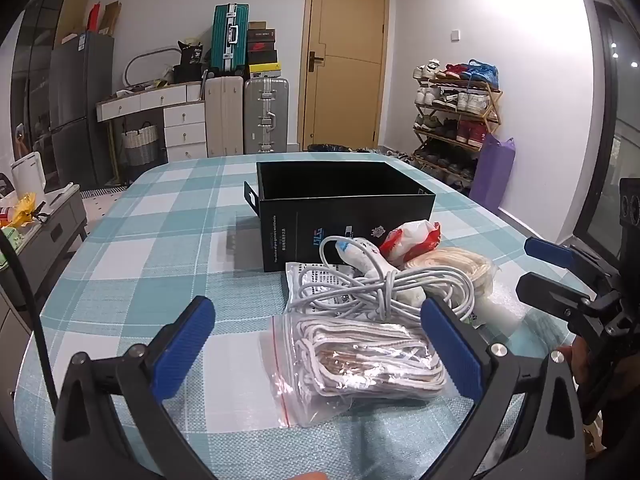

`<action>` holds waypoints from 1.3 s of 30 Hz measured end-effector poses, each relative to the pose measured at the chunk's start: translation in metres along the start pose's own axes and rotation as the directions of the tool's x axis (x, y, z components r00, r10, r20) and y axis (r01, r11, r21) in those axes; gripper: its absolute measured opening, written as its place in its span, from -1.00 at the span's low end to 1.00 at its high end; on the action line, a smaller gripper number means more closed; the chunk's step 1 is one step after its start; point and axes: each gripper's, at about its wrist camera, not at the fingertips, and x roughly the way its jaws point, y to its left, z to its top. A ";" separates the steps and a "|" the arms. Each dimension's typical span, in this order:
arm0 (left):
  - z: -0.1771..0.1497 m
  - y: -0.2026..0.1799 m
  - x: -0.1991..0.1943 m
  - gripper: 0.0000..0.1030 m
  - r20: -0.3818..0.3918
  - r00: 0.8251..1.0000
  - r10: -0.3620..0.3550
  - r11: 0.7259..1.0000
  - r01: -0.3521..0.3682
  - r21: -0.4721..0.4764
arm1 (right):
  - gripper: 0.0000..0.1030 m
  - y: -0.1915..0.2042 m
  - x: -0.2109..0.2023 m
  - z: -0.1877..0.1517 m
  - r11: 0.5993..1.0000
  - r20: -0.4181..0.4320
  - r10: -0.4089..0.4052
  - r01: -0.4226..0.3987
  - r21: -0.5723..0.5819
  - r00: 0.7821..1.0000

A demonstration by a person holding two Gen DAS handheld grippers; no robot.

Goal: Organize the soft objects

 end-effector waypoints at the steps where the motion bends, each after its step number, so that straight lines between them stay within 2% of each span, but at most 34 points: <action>1: 0.000 0.000 0.000 1.00 0.000 1.000 0.001 1.000 -0.001 0.001 | 0.99 0.000 0.000 0.000 1.000 -0.007 -0.002 0.002 0.001 1.000; 39: -0.002 -0.006 -0.004 1.00 0.016 1.000 0.005 0.999 -0.006 0.040 | 0.99 0.000 0.000 0.000 1.000 -0.009 -0.006 0.006 -0.005 1.000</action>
